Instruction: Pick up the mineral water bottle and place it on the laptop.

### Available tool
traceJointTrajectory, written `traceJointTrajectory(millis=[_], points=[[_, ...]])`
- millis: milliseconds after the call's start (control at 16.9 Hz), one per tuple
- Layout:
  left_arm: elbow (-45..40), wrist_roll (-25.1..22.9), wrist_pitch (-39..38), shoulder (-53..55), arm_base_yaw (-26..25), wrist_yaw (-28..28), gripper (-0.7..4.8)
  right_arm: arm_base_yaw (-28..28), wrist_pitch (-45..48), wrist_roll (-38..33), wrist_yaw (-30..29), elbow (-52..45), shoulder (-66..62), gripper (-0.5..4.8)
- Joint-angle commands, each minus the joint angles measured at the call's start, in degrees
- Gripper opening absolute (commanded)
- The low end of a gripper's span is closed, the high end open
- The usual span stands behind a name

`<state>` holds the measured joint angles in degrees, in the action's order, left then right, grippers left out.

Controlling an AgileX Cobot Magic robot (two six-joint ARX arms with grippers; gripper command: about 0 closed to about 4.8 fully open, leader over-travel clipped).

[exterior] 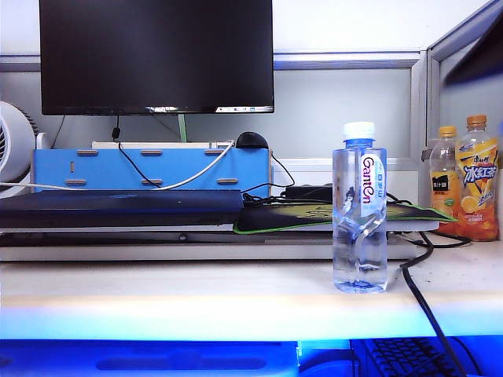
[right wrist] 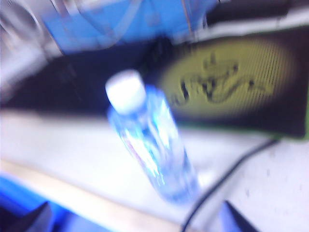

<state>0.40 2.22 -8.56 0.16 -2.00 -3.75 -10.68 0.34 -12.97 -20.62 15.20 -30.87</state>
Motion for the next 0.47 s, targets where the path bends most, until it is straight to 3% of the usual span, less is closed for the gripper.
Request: traceJointTrajectory(millis=[59, 237, 474], points=[[0.00, -0.07, -0.09, -0.11, -0.02, -0.13, -0.02, -10.05, 5.22, 5.95, 12.33, 0.24, -8.22, 4.79], [0.00, -0.07, -0.11, -0.11, -0.02, -0.11, -0.02, -15.50, 14.93, 7.06, 21.00, 1.42, -18.25, 4.79], [0.00, -0.09, -0.09, -0.11, -0.02, -0.11, -0.02, -15.50, 20.59, 9.77, 20.92, 4.92, -29.55, 4.79]])
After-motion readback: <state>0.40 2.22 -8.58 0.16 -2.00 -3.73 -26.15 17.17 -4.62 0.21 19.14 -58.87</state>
